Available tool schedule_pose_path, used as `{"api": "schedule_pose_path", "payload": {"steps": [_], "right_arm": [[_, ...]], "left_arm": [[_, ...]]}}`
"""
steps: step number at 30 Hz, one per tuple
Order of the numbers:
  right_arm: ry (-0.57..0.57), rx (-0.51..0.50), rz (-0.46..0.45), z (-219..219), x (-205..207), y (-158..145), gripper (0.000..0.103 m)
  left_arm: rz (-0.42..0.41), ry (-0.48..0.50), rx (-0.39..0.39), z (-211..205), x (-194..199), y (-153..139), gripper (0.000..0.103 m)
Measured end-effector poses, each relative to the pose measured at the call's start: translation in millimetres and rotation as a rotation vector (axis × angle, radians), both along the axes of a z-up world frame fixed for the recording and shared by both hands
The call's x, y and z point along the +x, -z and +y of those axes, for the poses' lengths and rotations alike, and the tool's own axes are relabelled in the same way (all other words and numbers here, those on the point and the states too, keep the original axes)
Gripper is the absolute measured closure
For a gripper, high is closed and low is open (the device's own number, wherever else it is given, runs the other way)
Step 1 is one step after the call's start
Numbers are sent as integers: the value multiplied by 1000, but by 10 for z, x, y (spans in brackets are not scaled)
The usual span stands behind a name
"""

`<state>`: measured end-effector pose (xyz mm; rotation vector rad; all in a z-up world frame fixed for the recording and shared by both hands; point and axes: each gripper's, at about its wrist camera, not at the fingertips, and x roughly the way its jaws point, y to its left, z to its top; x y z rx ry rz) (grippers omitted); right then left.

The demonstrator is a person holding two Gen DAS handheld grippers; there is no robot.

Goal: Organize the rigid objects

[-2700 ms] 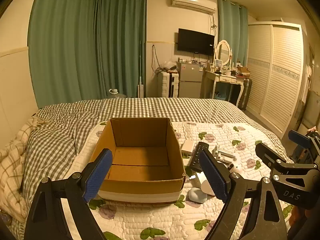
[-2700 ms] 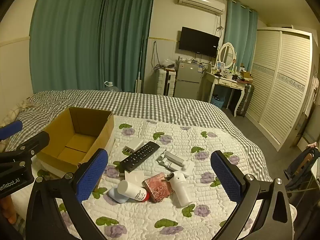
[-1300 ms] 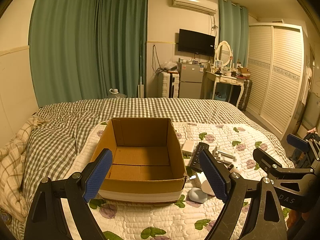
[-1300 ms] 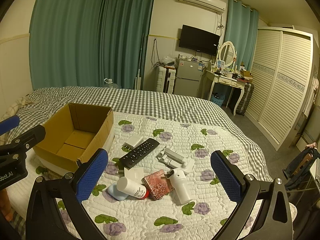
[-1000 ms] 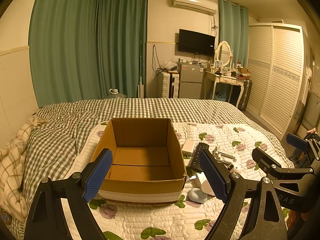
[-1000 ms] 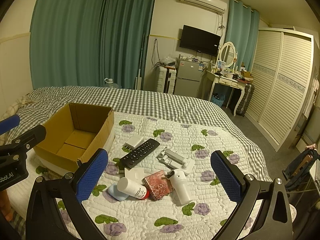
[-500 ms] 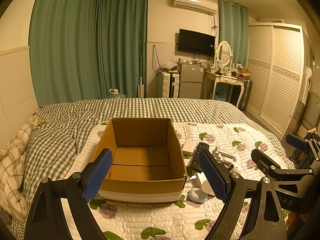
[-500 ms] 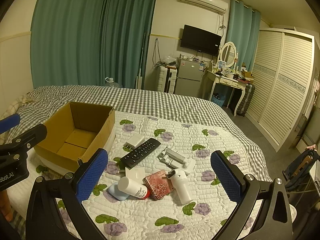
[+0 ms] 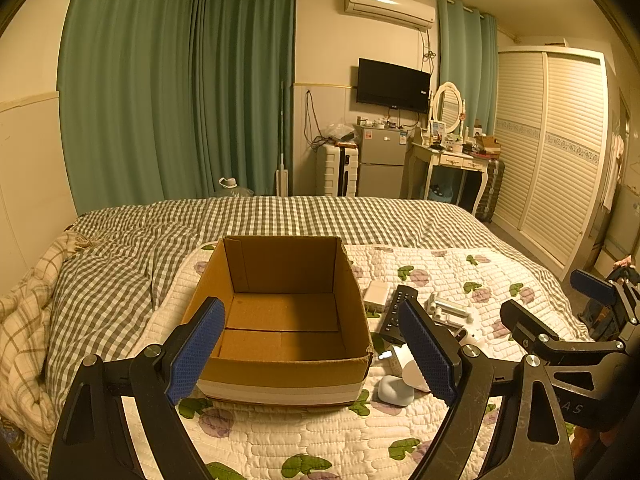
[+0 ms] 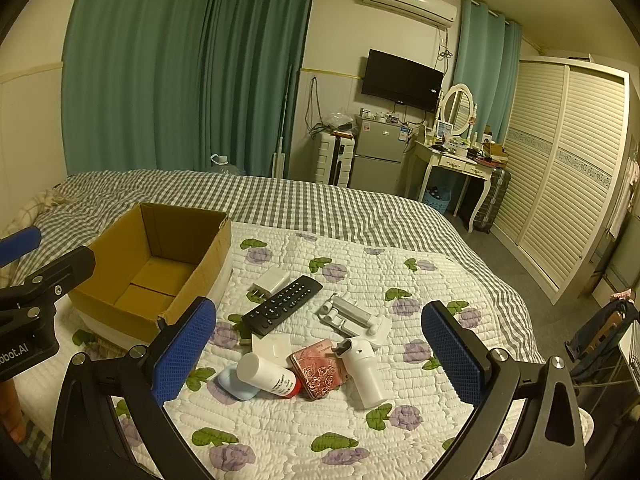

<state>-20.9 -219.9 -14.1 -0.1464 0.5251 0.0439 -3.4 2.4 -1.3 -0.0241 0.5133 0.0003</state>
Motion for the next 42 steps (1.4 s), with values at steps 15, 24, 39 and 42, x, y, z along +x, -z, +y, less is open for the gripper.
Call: {"api": "schedule_pose_path", "payload": {"steps": [15, 24, 39, 42], "right_arm": [[-18, -33, -20, -38, 7, 40, 0], [24, -96, 3, -416, 246, 154, 0], [-11, -113, 218, -603, 826, 917, 0], [-23, -117, 258, -589, 875, 1053, 0]], "left_arm": [[77, 3, 40, 112, 82, 18, 12], [257, -134, 83, 804, 354, 192, 14], [513, -172, 22, 1141, 730, 559, 71], [545, -176, 50, 1117, 794, 601, 75]]}}
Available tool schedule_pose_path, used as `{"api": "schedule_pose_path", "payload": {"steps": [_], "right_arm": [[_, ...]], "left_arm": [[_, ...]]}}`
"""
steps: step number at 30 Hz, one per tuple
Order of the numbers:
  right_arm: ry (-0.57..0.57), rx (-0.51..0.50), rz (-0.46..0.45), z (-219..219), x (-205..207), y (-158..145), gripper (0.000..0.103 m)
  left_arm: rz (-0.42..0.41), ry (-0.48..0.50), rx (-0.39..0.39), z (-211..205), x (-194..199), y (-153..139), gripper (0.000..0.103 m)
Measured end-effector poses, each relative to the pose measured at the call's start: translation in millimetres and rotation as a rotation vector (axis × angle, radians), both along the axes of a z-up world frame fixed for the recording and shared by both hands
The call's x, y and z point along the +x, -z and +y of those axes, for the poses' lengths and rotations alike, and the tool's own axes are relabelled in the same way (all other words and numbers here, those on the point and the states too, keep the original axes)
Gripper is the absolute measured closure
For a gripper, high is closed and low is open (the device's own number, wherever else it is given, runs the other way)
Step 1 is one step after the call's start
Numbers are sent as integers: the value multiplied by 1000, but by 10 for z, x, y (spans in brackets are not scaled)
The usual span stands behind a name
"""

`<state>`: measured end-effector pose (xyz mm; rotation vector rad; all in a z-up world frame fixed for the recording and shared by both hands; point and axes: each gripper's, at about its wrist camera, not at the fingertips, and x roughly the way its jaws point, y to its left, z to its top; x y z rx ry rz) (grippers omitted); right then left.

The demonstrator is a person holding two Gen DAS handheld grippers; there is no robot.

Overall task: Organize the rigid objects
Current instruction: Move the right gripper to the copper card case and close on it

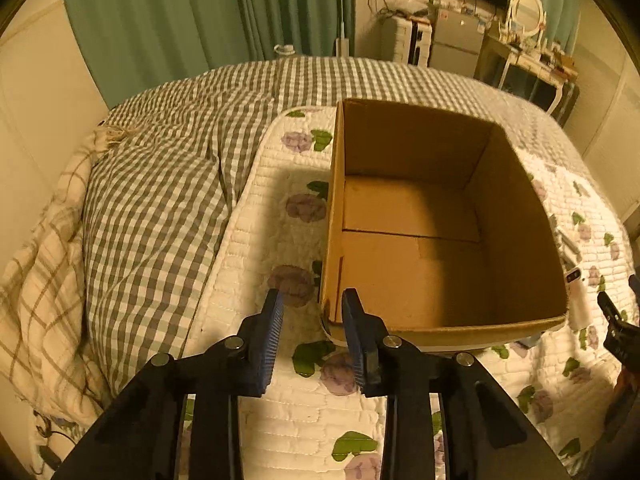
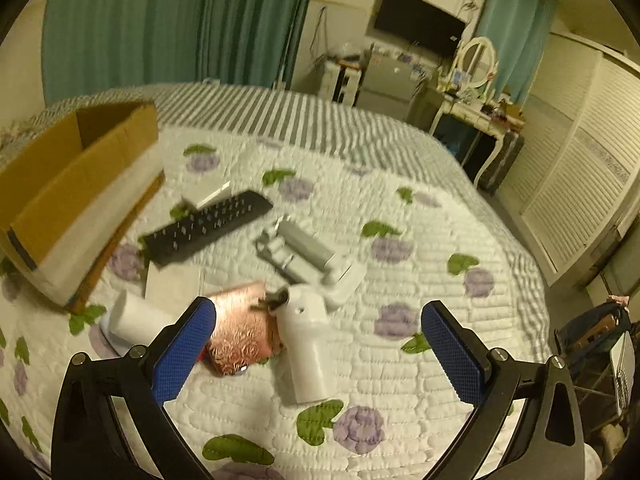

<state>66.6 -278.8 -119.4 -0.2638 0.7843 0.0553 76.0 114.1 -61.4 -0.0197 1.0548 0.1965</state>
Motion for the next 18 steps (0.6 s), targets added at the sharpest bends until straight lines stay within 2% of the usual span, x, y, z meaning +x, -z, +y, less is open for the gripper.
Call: {"api": "schedule_pose_path", "payload": {"steps": [4, 13, 14, 16, 18], "right_arm": [[-57, -67, 39, 161, 20, 204, 0], [-154, -145, 120, 372, 66, 474, 1], [-160, -157, 134, 393, 79, 512, 2], [-176, -182, 169, 446, 96, 598, 13], [-177, -209, 190, 475, 120, 666, 15]], "left_arm": [[24, 16, 46, -64, 50, 0, 76], [66, 24, 42, -26, 119, 58, 76], [64, 27, 36, -25, 98, 52, 76], [63, 32, 17, -22, 57, 40, 76], [62, 34, -4, 0, 21, 26, 76]]}}
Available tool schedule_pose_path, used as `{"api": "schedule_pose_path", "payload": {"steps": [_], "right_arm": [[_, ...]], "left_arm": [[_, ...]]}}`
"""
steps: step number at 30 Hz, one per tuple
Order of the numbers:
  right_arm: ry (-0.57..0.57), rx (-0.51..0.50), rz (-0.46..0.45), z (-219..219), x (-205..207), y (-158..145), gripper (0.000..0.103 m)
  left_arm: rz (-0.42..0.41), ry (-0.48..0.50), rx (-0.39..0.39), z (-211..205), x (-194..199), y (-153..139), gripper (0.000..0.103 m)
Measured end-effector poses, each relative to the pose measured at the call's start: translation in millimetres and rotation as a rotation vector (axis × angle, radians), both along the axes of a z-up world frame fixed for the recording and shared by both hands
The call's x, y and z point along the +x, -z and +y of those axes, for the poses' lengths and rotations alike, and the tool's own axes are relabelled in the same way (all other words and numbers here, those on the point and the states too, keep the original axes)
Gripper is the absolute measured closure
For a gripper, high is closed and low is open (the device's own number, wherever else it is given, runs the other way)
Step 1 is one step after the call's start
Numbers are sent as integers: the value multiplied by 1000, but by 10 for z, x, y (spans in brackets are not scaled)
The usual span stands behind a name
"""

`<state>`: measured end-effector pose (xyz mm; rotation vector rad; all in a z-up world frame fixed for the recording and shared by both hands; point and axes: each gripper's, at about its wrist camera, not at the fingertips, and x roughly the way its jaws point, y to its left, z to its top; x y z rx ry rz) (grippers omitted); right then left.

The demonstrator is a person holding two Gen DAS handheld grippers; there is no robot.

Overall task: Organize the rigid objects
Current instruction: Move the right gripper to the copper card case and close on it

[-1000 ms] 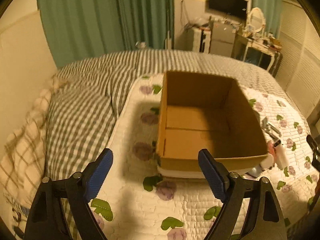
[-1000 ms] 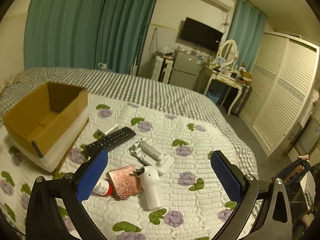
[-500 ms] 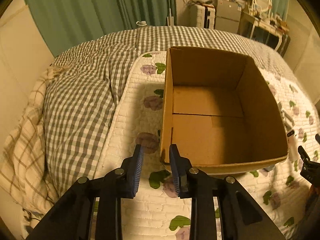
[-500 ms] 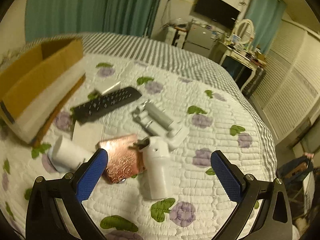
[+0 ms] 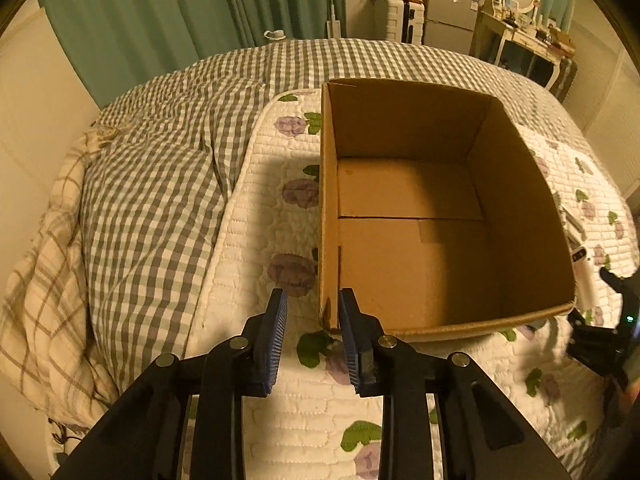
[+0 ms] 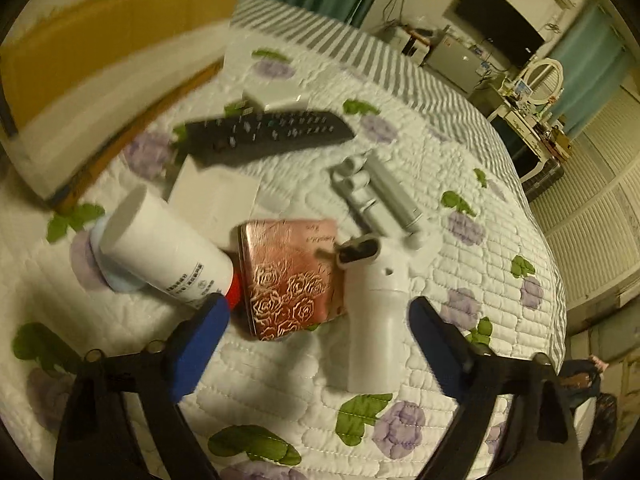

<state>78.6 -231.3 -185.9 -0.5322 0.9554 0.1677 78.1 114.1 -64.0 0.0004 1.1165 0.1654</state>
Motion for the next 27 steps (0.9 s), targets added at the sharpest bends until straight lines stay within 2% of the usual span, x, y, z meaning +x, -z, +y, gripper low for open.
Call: {"api": "schedule_pose_path", "payload": {"steps": [5, 9, 12, 13, 14, 16, 19, 24, 27], "right_arm": [[-3, -26, 40, 23, 35, 92, 27], [-21, -53, 46, 72, 27, 126, 37], [-23, -56, 56, 79, 45, 151, 39], [-23, -56, 55, 81, 52, 151, 41], [-26, -50, 57, 79, 57, 149, 44], [-38, -21, 73, 71, 78, 149, 59], [-35, -1, 71, 58, 81, 134, 73], [2, 87, 10, -74, 77, -65, 87], [47, 152, -16, -213, 117, -169, 89]], "left_arm": [[-9, 28, 16, -47, -20, -24, 75], [5, 34, -13, -53, 77, 25, 74], [19, 38, -7, -65, 152, 107, 75], [17, 40, -8, -71, 157, 116, 78], [19, 44, -21, -76, 168, 129, 87], [18, 36, 2, -84, 170, 131, 93], [21, 34, -5, -53, 170, 126, 95], [24, 34, 9, -43, 175, 128, 95], [24, 34, 13, -56, 180, 133, 95]]}}
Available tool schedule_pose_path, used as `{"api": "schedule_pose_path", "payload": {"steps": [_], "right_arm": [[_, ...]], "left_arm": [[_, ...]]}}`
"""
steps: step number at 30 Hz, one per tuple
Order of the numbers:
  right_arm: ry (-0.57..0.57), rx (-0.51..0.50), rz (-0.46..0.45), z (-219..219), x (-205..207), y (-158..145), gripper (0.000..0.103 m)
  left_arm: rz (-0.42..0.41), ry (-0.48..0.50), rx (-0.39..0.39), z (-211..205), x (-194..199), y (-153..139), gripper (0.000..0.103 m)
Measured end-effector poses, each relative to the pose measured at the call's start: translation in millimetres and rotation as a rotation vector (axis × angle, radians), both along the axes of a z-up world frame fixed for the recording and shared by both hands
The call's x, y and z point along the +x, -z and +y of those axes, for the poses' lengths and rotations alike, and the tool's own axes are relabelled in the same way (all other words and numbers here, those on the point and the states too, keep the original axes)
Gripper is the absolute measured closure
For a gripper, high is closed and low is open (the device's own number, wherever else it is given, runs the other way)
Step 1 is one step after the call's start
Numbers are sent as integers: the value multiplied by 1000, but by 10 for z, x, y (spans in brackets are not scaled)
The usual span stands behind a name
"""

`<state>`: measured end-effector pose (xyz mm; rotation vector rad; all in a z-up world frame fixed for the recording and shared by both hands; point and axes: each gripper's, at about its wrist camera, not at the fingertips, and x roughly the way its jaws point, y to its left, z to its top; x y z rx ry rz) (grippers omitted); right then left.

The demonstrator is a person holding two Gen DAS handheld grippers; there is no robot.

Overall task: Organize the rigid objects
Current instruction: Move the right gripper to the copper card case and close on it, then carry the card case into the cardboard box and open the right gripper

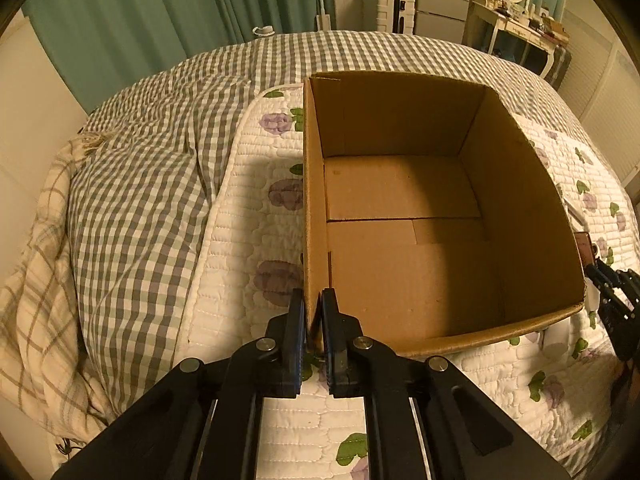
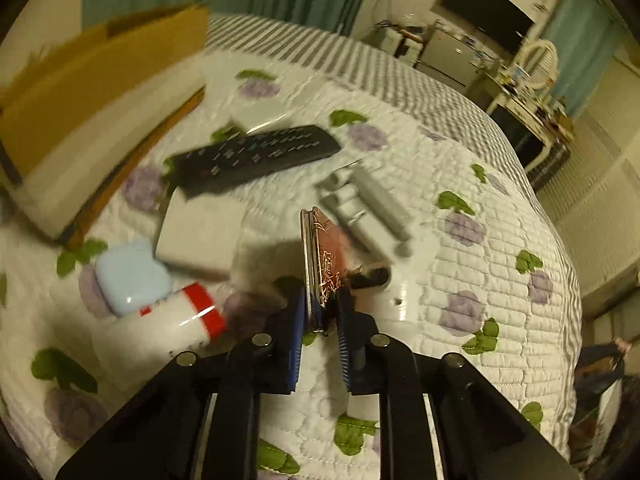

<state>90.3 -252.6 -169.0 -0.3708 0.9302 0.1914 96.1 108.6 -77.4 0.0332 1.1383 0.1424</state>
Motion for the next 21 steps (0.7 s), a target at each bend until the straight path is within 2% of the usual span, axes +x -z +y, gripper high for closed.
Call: {"api": "schedule_pose_path", "payload": {"steps": [7, 11, 14, 21], "right_arm": [[31, 16, -1, -51, 111, 20, 90], [52, 80, -1, -168, 114, -37, 92], [52, 155, -14, -257, 67, -189, 93], [-9, 147, -76, -93, -67, -580, 93]], "left_arm": [[0, 6, 1, -18, -3, 5, 95], [-3, 11, 6, -31, -20, 4, 95], [-4, 11, 3, -29, -18, 5, 95], [-10, 19, 2, -45, -26, -9, 95]]}}
